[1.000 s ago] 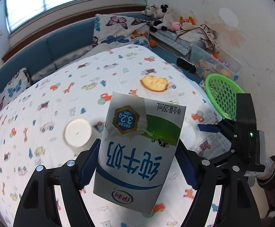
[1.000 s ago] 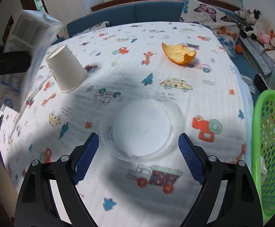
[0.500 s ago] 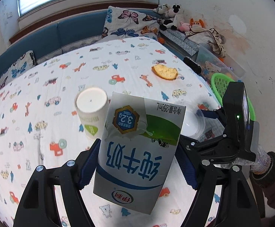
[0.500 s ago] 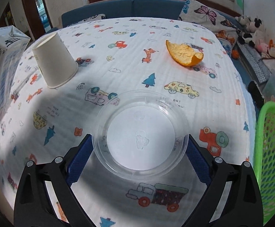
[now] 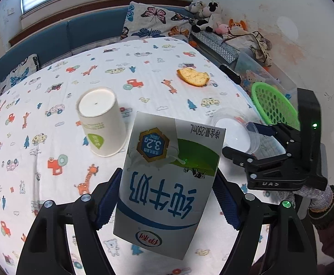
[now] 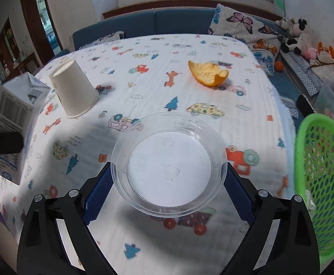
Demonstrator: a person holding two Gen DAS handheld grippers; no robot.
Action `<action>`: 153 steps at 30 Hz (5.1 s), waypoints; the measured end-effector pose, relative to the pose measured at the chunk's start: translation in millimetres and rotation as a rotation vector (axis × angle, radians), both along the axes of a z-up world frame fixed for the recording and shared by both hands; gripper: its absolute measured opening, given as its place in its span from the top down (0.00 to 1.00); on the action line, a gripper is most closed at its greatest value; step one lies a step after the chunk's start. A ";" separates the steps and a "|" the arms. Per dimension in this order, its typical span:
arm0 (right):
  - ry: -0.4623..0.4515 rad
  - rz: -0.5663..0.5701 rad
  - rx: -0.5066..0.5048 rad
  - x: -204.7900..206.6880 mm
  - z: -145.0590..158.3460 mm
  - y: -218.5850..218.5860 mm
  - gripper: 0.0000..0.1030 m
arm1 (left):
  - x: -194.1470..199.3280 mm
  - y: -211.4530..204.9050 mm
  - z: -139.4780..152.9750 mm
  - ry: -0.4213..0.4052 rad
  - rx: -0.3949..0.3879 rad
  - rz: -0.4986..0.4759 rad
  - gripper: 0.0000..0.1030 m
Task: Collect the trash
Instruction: 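Carry the clear lid into the basket and open the right gripper while the left gripper carries the carton, then drop the milk carton into the green basket by opening the left gripper, then move the left gripper to the white paper cup while the right gripper approaches the orange peel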
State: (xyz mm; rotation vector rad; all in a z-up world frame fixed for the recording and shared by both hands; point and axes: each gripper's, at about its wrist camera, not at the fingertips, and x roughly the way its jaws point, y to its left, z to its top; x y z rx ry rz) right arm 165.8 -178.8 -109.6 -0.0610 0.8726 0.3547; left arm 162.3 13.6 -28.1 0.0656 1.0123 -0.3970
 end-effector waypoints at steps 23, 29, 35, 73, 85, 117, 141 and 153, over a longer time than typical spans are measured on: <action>-0.035 -0.377 0.057 -50.9 26.4 -188.7 0.11 | -3.8 -131.8 21.3 -0.053 0.023 -0.221 0.29; -0.004 -0.479 0.063 -54.9 11.9 -237.7 0.10 | 3.2 -169.3 27.1 -0.062 0.025 -0.276 0.29; 0.030 -0.530 0.088 -51.4 -0.9 -265.1 0.10 | 11.9 -202.9 28.3 -0.063 0.039 -0.313 0.29; -0.047 -0.586 0.116 -94.9 19.7 -294.0 0.10 | 55.3 -349.9 -8.4 0.024 0.077 -0.434 0.28; -0.039 -0.594 0.143 -100.8 14.9 -299.0 0.10 | 59.4 -360.0 -27.4 0.077 0.079 -0.433 0.28; -0.065 -0.528 0.115 -95.3 32.3 -266.6 0.10 | 46.3 -275.7 -0.6 0.003 -0.031 -0.299 0.24; -0.047 -0.283 0.099 -39.3 34.8 -163.0 0.09 | 29.8 -58.4 5.0 -0.123 0.009 0.168 0.23; -0.029 -0.171 0.059 -9.6 33.3 -112.2 0.10 | 38.6 29.8 -10.8 -0.160 0.088 0.394 0.15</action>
